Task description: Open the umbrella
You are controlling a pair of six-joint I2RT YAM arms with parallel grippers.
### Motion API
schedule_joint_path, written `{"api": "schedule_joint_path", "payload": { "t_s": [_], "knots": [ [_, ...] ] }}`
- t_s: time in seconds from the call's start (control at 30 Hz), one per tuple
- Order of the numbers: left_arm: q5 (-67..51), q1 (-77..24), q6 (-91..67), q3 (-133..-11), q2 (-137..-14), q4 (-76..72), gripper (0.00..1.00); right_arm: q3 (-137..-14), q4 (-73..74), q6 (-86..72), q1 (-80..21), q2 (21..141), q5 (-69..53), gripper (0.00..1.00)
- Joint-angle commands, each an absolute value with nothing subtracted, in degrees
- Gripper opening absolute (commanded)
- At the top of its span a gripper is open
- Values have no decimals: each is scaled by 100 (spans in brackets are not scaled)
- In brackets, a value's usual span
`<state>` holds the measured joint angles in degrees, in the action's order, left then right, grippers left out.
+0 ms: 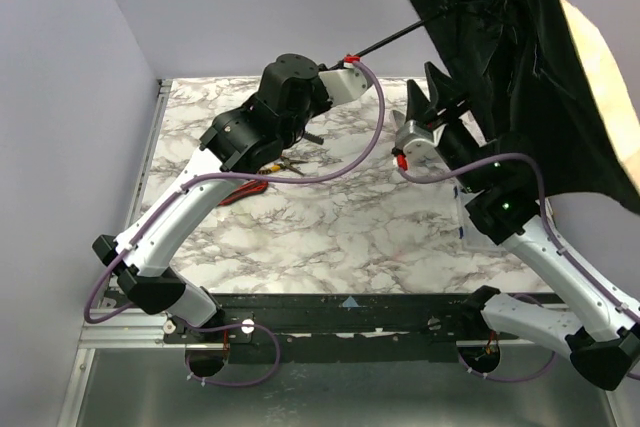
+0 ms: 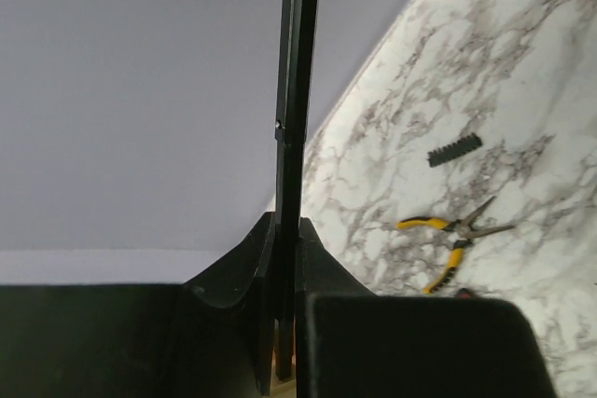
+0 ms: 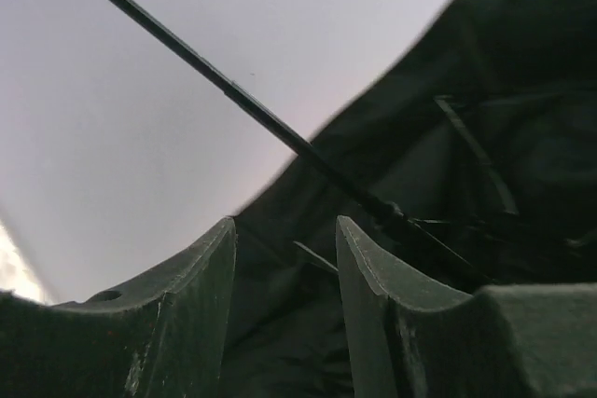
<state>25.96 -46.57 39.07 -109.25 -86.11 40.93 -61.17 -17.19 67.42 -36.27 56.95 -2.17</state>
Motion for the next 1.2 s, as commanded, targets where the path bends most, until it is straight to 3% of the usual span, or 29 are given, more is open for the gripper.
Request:
{"api": "schedule_joint_path", "payload": {
  "t_s": [0.0,0.43,0.63,0.8,1.17],
  "knots": [
    [2466,-4781,2524,-10900,-8293,3883,0,-5868,-2337,8484,-3609,5795,-119,49],
    [1696,-4950,1847,-9929,-7564,4102,0,-6060,-2422,9081,-3605,6151,-282,52],
    [1061,-4948,1776,-9448,-7227,4050,0,-6079,-1261,8632,-3604,6000,-441,52],
    [861,-4922,1670,-9092,-7036,3933,0,-5974,211,8450,-3604,5673,-968,65],
    [635,-4931,1910,-8507,-6623,3512,0,-5346,-1454,8874,-3603,6194,-344,56]
  ]
}}
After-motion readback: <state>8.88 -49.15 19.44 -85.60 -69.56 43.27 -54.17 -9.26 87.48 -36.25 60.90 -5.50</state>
